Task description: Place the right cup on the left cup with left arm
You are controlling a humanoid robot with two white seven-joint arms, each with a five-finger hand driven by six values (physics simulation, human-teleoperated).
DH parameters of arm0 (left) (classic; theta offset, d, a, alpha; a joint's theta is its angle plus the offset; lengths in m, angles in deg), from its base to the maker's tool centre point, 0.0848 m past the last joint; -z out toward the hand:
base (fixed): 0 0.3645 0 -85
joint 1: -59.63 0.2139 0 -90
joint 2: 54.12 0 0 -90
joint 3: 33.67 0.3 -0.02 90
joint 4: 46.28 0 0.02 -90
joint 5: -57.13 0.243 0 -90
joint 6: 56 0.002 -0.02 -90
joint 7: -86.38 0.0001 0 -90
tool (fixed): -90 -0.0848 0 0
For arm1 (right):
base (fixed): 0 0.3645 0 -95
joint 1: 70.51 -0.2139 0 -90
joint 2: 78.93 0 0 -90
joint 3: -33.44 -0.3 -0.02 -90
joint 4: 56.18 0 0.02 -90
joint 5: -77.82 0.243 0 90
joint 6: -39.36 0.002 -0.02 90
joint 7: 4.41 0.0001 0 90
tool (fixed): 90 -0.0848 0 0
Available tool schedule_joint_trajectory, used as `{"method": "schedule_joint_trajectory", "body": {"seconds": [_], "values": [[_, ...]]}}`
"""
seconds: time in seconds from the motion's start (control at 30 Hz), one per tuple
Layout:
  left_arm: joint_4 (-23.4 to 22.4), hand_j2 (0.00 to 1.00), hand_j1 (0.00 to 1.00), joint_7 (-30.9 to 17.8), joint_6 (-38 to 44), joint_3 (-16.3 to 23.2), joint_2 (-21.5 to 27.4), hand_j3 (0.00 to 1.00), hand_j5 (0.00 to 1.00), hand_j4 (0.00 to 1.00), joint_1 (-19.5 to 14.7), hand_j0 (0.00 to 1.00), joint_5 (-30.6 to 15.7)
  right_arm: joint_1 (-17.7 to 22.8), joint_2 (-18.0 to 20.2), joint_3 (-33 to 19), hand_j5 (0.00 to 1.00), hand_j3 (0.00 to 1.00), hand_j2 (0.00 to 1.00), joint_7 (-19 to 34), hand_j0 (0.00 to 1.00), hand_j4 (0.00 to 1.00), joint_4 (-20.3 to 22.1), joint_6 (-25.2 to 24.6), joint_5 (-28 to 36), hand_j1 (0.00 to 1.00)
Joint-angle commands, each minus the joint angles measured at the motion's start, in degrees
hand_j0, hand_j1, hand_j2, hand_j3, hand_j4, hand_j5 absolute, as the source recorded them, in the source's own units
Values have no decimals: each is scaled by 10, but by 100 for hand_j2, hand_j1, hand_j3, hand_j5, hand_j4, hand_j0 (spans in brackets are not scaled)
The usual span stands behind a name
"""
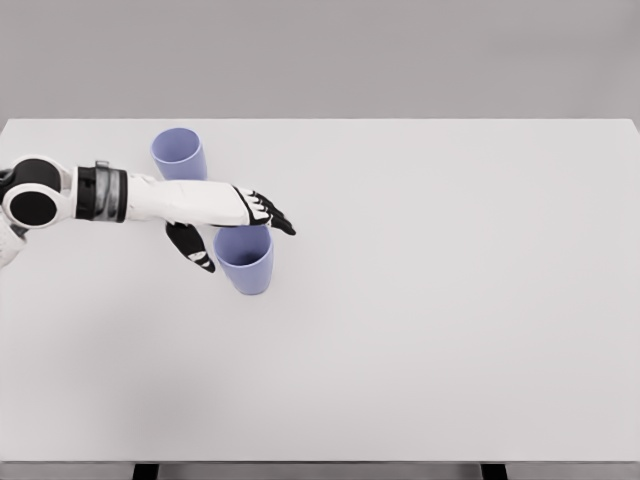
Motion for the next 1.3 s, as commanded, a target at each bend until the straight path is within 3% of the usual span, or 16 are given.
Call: {"method": "schedule_joint_trajectory", "body": {"seconds": [0.0,0.1,0.17,0.2,0.53,0.7,0.97,1.27], "values": [[-4,100,100,0,1,-1,-2,100,100,100,0,100,-2,-1,0,0,100,100,100,1,100,100,0,0,0,100],[-4,99,99,0,1,-1,-2,99,99,99,0,99,-3,0,0,0,100,100,100,0,100,100,0,0,0,100],[-4,74,74,0,1,-1,-2,74,74,74,1,74,-3,-1,0,0,100,100,100,1,100,100,0,0,0,100],[-4,66,66,0,1,-1,-2,66,66,66,1,66,-3,0,0,0,100,100,100,0,100,100,0,0,0,100],[-1,62,62,-2,1,-2,3,62,62,62,1,62,-8,-1,0,0,100,100,100,1,100,100,0,0,0,100],[4,60,60,-6,1,-37,10,60,60,60,-1,60,-23,0,0,0,100,100,100,1,100,100,0,0,0,100],[27,60,60,-7,1,-48,101,60,60,60,-30,60,-68,-1,0,0,100,100,100,0,100,100,0,0,0,100],[23,60,60,-6,1,-52,119,60,60,60,-40,60,-74,-1,0,0,100,100,100,1,100,100,0,0,0,100]]}}
